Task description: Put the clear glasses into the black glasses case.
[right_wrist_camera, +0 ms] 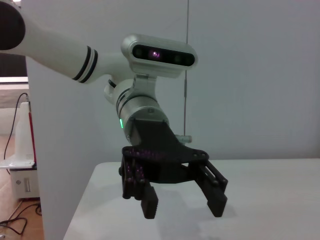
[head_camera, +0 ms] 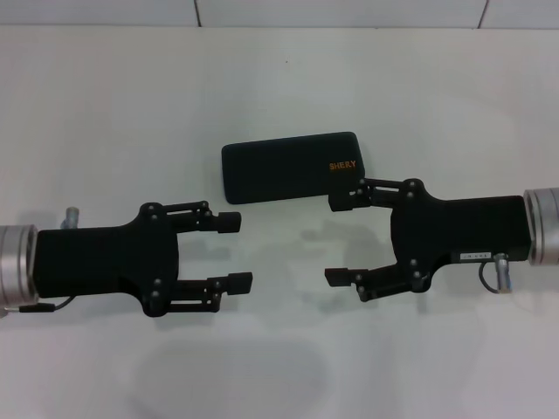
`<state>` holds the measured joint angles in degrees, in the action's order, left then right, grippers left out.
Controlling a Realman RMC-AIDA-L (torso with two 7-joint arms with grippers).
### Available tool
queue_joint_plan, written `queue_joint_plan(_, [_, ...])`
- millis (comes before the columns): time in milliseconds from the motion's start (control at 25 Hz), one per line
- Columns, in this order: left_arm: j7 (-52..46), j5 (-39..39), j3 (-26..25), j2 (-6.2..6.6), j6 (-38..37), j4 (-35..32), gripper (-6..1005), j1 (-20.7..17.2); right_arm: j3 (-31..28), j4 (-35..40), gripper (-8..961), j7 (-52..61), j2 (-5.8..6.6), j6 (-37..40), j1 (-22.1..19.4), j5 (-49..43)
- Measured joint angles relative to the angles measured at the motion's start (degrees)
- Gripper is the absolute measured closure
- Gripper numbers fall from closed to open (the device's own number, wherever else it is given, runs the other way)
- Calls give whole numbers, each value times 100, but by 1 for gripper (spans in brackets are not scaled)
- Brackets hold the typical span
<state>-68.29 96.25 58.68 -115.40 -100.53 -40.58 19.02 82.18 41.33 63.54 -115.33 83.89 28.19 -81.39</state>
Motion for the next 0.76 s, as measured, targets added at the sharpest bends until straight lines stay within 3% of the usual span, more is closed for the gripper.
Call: queue_joint_plan(760, [14,-9,2,-36,-2,-3,254,-75,-10,-47,81,96,-6,119,-77,-28])
